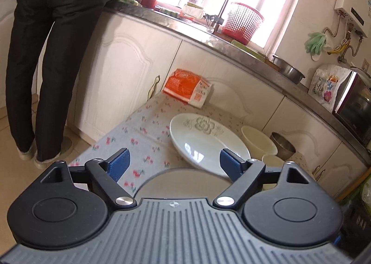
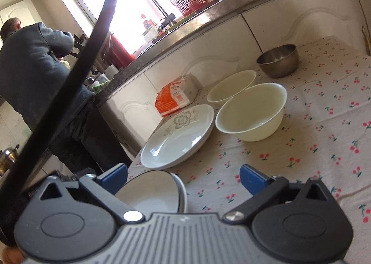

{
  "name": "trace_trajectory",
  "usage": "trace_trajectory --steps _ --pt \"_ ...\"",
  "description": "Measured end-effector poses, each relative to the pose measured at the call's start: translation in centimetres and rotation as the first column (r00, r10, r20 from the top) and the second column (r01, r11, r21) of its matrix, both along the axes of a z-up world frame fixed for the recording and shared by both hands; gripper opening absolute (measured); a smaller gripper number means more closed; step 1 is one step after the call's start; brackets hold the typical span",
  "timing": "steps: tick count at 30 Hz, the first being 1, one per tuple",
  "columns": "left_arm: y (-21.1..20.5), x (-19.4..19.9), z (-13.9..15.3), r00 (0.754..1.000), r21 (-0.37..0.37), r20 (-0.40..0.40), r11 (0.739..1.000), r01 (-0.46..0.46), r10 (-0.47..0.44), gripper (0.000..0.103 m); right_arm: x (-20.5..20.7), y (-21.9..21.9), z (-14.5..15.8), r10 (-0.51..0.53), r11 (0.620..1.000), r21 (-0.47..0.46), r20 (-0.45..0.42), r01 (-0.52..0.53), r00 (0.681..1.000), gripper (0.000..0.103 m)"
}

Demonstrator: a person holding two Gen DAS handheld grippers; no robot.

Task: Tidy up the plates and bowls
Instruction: 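Move both grippers to the rim of the flower-patterned white plate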

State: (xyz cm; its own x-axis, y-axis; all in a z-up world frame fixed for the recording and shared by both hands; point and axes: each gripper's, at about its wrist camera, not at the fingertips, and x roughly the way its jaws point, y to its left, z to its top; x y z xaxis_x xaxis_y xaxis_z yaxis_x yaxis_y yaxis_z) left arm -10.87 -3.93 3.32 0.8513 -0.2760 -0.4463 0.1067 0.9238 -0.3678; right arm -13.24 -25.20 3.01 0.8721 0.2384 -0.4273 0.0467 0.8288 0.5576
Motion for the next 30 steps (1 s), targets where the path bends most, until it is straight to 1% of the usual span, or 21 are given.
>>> trace_trajectory --steps 3,4,6,8,9,12,14,17,22,26,30 --pt "-0.3 1.2 0.7 1.0 0.014 0.021 1.0 -0.021 0.021 0.103 0.0 -0.1 0.1 -0.01 1.0 -0.012 0.023 0.01 1.0 0.102" --pt "-0.5 1.6 1.0 0.999 0.021 0.036 0.999 -0.025 0.024 0.103 0.1 -0.1 0.2 -0.002 1.0 -0.025 0.018 0.002 1.0 0.102" --pt "-0.9 2.6 1.5 0.998 0.06 0.055 0.998 -0.029 0.025 0.103 0.4 0.0 0.4 0.01 0.999 -0.051 0.006 -0.01 1.0 0.102" --pt "-1.1 3.5 1.7 0.997 0.095 0.067 0.995 -0.034 0.027 0.103 0.9 -0.1 0.5 0.026 0.998 -0.053 -0.003 -0.026 1.0 0.102" --pt "-1.1 4.1 1.8 0.998 0.092 0.068 0.995 -0.024 0.018 0.103 1.2 -0.2 0.4 0.038 0.998 -0.047 -0.009 -0.039 0.999 0.102" --pt "-0.8 5.9 1.8 0.999 0.044 0.05 0.999 -0.009 0.007 0.103 2.3 -0.3 0.3 0.039 0.999 -0.025 -0.041 -0.04 0.998 0.102" --pt "-0.8 6.8 1.5 0.999 0.035 0.05 0.999 0.007 -0.008 0.103 3.2 -0.3 0.4 0.047 0.999 -0.007 -0.058 -0.047 0.997 0.102" --pt "-0.8 7.8 0.8 0.999 0.026 0.04 0.999 0.024 -0.025 0.103 4.5 -0.1 0.9 0.065 0.998 -0.002 -0.056 -0.065 0.996 0.102" --pt "-0.2 8.6 -1.0 0.996 -0.04 -0.016 0.996 0.084 -0.085 0.103 7.3 0.3 0.9 0.112 0.993 0.047 -0.081 -0.108 0.99 0.102" --pt "0.1 9.3 -1.6 0.994 -0.063 -0.048 0.993 0.096 -0.099 0.103 9.5 0.7 0.5 0.142 0.988 0.074 -0.115 -0.134 0.983 0.102" --pt "0.7 9.4 -1.8 0.993 -0.084 -0.068 0.992 0.09 -0.096 0.103 10.9 0.7 -0.1 0.142 0.989 0.072 -0.154 -0.132 0.978 0.102"
